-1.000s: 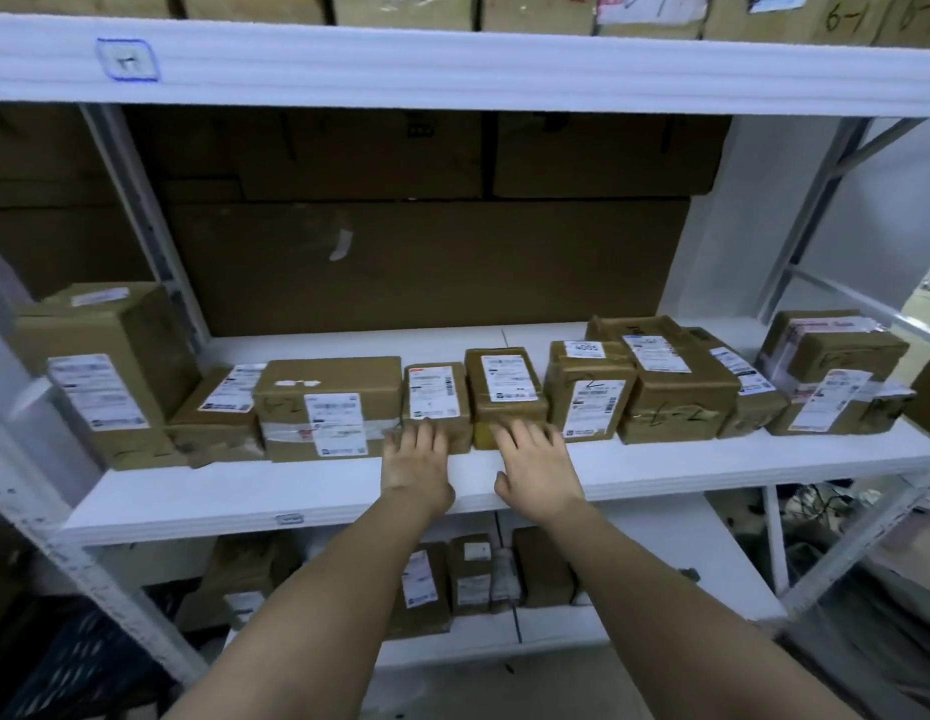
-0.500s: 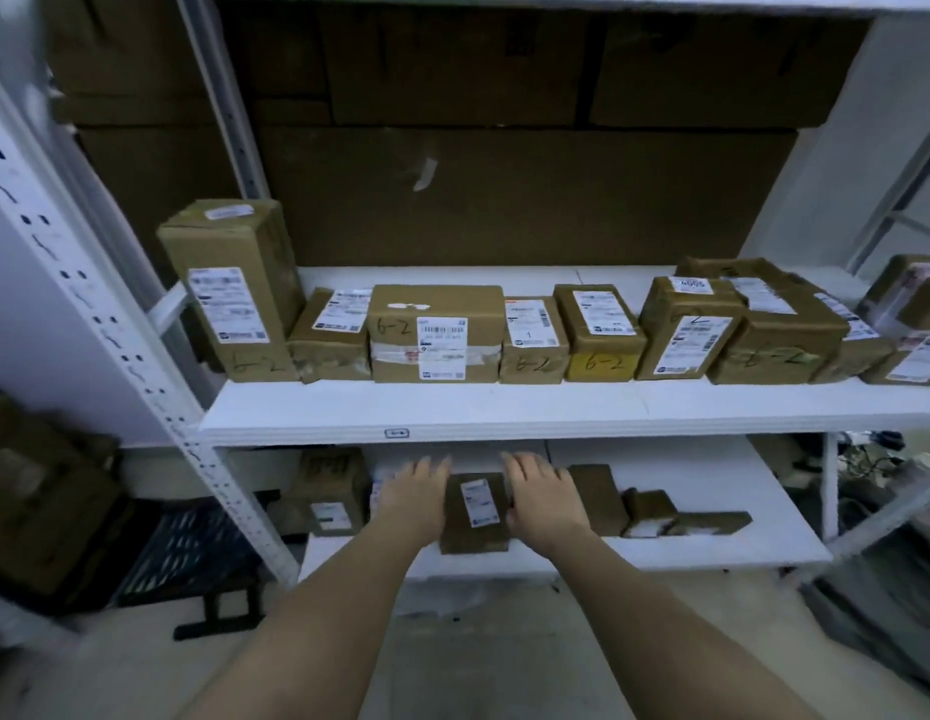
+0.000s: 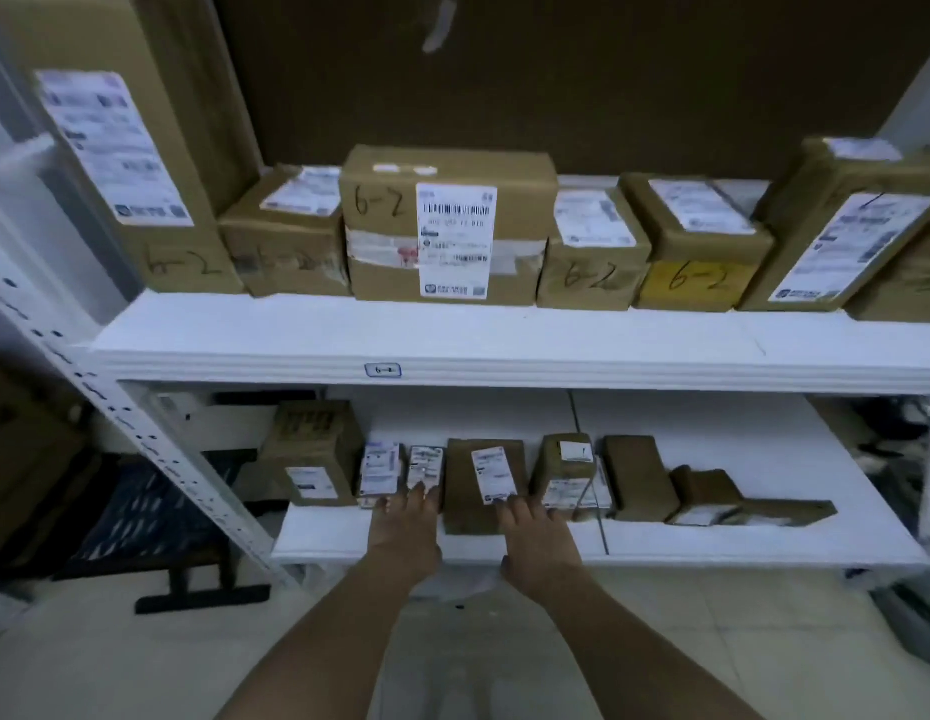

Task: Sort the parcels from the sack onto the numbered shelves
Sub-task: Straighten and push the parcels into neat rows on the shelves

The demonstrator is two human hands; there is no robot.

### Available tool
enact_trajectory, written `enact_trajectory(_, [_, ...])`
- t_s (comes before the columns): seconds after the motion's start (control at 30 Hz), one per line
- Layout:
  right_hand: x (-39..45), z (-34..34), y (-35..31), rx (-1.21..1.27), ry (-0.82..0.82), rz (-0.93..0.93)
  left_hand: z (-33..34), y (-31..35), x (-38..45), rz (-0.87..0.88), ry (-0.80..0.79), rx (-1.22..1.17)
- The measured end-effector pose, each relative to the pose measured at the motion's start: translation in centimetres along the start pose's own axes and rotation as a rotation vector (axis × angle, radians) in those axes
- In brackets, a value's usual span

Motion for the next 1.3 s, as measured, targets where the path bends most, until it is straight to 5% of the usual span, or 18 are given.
enact_trajectory(0.23, [10.3,12.4,0.9,-0.049,0.063,-0.021,11.6,0.2,11.2,-0.034,0.061,-0.013])
enact_trajectory(0.57, [18.8,21.5,1.9,-0.014,0.169,0.027,20.4,0.8,21.8,-0.033,0.146,-0.092])
enact_trajectory(1.3, [21.2,24.0,2.1,0.062,0.29,0.09,22.0,1.0,26.9,-0.012,0.164,-0.13])
Point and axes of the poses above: each hand's wrist, its own x-axis towards the middle knuckle, its own z-axis out of the palm, y = z × x, the point moved 7 cm from there along x, towards the middle knuckle, and after that the axes turned 4 degrees about -z, right-handed, at the moved point
